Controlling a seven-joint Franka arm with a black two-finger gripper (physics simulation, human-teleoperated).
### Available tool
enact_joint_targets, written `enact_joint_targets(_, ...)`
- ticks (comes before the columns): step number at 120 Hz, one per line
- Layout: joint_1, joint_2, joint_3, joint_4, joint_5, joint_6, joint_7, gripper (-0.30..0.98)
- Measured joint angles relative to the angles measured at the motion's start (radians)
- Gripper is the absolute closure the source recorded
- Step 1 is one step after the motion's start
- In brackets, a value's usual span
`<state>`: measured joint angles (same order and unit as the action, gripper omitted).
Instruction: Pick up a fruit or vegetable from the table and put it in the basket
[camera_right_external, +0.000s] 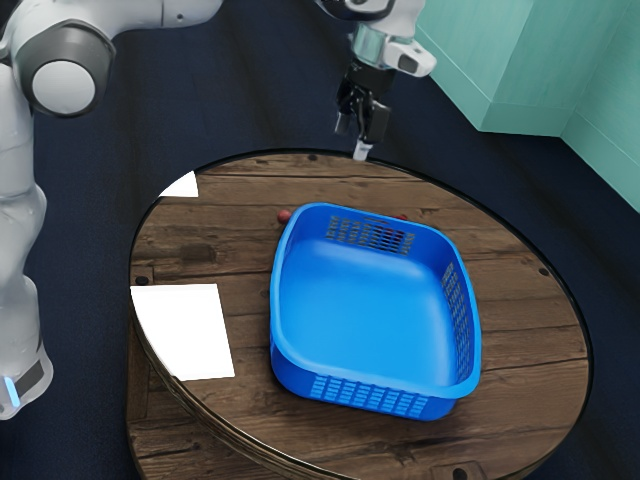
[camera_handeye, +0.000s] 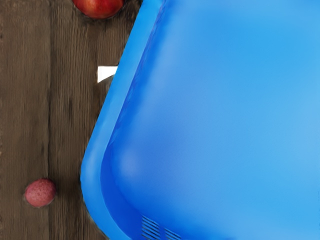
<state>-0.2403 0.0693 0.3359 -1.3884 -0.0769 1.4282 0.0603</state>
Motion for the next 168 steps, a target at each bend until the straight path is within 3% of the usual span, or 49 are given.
enact_joint_targets(31,-0.003,0.015,0.000,0.032,-0.001,0.110,0.023,0.00)
enact_joint_targets(44,0.033,0.160,-0.001,0.218,-0.019,0.116,0.087,0.00)
enact_joint_targets(63,0.213,0.353,-0.007,0.249,-0.103,0.183,0.220,0.00)
enact_joint_targets(92,0.275,0.558,-0.061,0.367,-0.212,0.328,0.441,0.00)
enact_joint_targets(168,0.317,0.662,-0.130,0.368,-0.285,0.393,0.780,0.00)
